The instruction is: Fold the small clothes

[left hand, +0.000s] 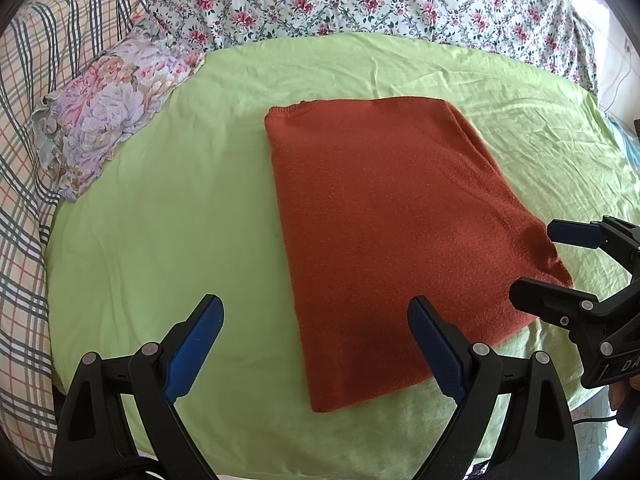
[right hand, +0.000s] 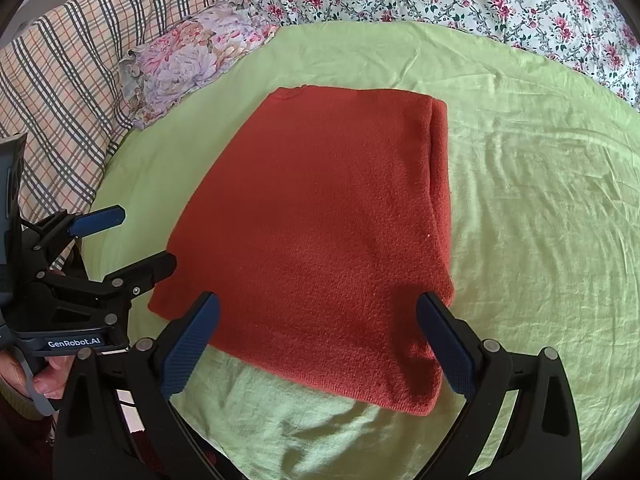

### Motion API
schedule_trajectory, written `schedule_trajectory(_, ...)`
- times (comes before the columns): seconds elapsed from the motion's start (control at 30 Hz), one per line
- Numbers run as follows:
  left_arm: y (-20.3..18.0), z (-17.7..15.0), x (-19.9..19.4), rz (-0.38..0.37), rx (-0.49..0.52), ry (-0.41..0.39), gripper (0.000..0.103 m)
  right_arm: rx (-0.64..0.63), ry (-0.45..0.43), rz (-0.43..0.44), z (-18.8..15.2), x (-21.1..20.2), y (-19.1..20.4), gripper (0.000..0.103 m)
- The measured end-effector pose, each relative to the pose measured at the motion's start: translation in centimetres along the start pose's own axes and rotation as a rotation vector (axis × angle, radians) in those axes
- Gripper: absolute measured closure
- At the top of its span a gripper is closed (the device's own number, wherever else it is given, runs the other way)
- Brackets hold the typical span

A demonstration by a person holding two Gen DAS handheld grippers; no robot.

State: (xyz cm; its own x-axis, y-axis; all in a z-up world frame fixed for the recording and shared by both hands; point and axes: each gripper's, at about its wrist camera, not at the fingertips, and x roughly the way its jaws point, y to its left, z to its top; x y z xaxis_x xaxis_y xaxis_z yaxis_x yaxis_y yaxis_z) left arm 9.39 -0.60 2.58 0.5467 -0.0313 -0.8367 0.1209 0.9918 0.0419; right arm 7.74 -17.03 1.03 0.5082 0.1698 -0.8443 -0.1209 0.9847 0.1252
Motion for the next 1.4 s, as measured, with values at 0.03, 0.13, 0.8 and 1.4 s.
schedule_trajectory(0.03,0.0,0.01,-0.02,0.0,0.0,-0.001,0.009,0.0,0.0,0.0,-0.01,-0.01,0.01,0.005)
schedule_trajectory(0.13,-0.01,0.03,-0.05,-0.001,-0.001,-0.001,0.009,0.001,-0.001,-0.001,-0.01,0.01,-0.01,0.005)
schedule_trajectory(0.8,-0.2,0.07,-0.12,0.001,-0.005,0.0,0.009,0.0,-0.002,0.001,0.26,-0.31,0.16,0.005)
schedule_trajectory(1.4,-0.59,0.36,-0.19,0.001,-0.005,0.001,0.009,0.0,-0.004,0.005,0.55,-0.3,-0.24,0.005)
